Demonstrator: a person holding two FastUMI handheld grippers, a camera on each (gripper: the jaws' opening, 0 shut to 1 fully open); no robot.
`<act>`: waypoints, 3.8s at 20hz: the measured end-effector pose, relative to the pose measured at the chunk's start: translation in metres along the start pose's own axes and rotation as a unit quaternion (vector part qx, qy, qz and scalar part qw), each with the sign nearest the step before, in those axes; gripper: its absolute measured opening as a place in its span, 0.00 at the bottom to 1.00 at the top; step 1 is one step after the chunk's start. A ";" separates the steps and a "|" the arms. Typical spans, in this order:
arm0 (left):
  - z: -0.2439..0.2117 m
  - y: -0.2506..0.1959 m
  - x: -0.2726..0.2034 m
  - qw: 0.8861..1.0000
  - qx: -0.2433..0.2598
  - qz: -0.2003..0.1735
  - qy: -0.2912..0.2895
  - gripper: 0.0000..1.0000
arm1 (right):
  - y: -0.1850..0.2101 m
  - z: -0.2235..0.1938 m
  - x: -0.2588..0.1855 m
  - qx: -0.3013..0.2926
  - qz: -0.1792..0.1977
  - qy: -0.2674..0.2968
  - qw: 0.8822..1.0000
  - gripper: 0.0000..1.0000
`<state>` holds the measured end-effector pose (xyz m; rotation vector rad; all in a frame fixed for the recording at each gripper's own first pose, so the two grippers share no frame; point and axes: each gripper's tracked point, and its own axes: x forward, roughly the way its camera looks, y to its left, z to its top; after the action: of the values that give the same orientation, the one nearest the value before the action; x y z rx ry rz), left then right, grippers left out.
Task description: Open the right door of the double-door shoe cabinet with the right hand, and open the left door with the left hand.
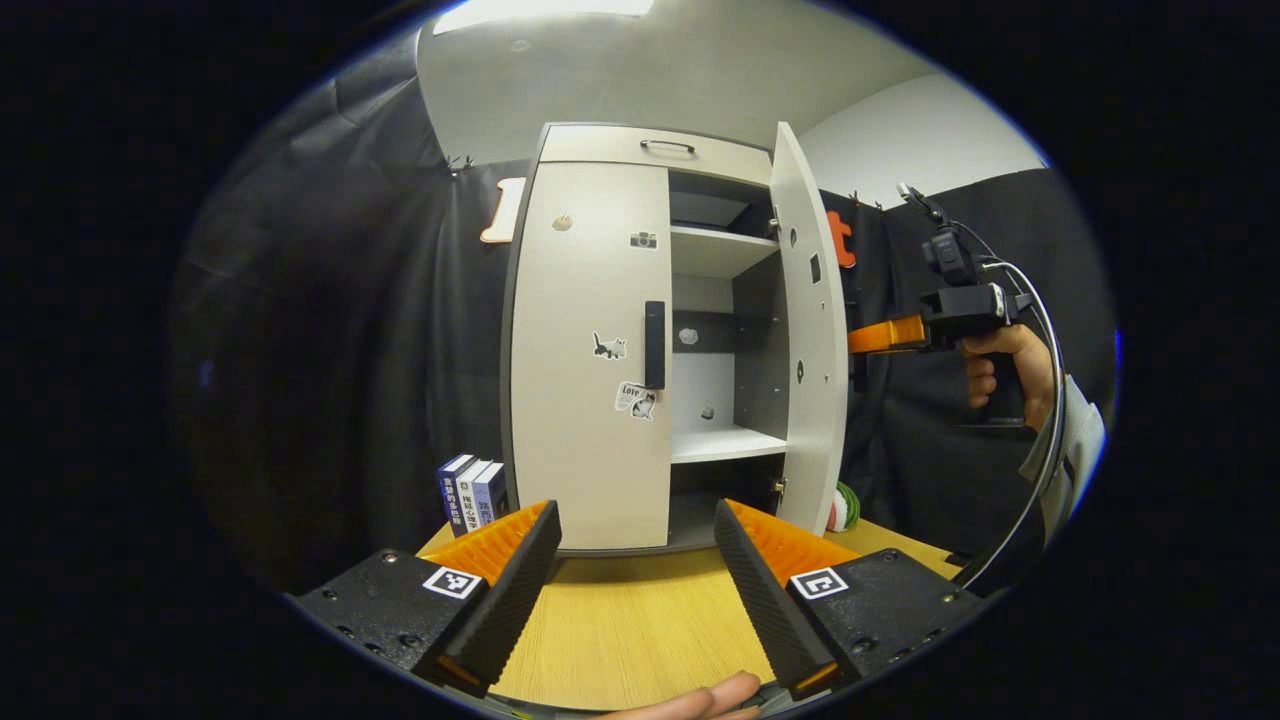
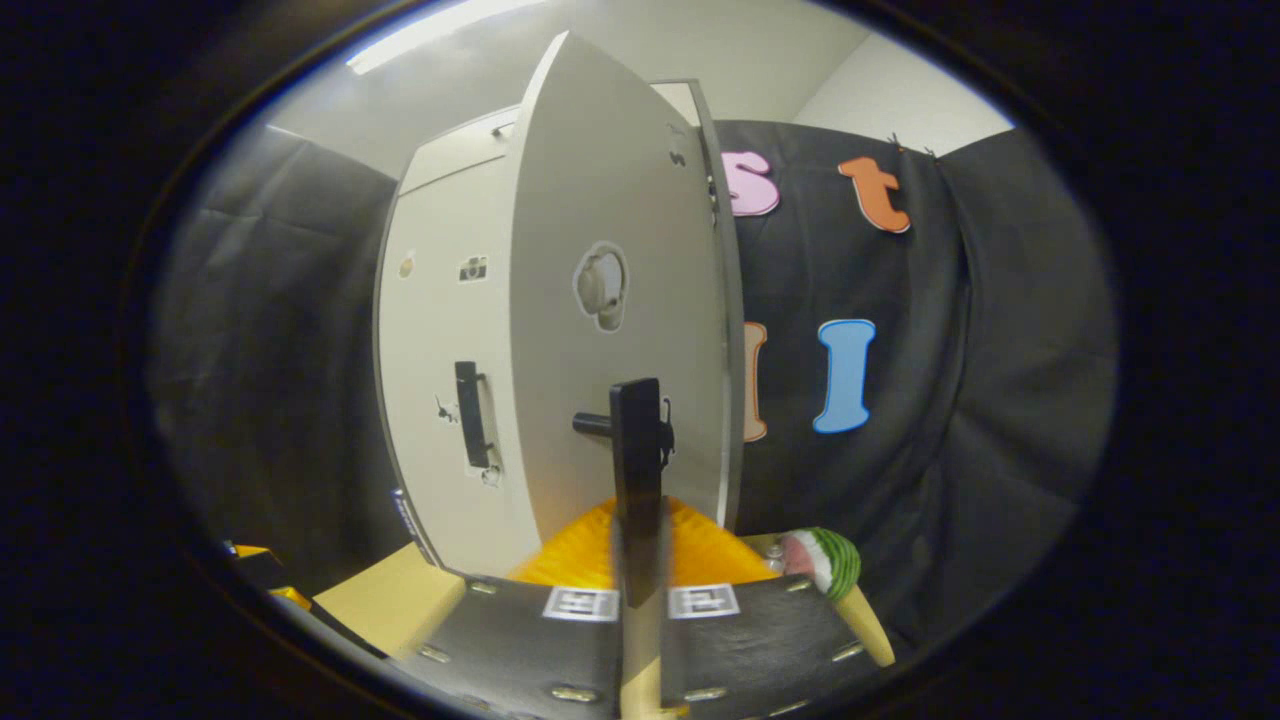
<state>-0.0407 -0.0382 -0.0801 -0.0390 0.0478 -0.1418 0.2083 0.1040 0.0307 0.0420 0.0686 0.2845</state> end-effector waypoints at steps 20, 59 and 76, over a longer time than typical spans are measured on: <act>-0.016 0.005 0.056 1.000 -0.012 -0.004 0.028 0.96 | -0.084 -0.006 -0.052 -0.020 -0.086 -0.030 0.996 0.26; 0.101 0.025 0.347 0.995 -0.009 0.089 -0.031 0.99 | -0.036 -0.218 -0.227 0.031 -0.066 -0.046 0.996 1.00; 0.098 -0.001 0.351 0.998 0.004 0.065 0.003 0.27 | -0.038 -0.199 -0.253 0.000 -0.079 -0.078 0.994 0.98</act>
<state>0.3111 -0.0854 0.0016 -0.0279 0.0556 -0.0117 -0.0385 0.0028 -0.1542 0.0586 -0.0834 0.1230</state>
